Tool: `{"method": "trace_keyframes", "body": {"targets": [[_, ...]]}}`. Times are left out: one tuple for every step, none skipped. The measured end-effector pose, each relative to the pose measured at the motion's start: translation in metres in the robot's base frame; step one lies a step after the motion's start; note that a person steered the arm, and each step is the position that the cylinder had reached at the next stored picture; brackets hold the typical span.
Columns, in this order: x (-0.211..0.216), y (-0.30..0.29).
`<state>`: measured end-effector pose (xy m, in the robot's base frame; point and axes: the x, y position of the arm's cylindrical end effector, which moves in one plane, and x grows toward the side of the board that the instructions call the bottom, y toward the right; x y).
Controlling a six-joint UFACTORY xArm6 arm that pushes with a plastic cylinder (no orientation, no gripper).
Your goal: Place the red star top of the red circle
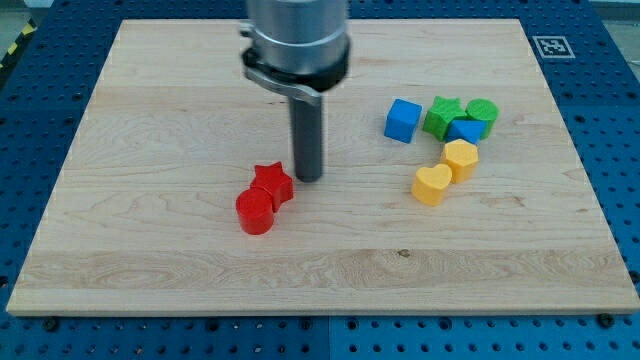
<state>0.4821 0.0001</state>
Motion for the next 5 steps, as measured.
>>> {"method": "trace_keyframes", "body": {"targets": [[0.028,0.025],[0.053,0.021],[0.041,-0.003],[0.016,-0.020],[0.000,-0.033]]}}
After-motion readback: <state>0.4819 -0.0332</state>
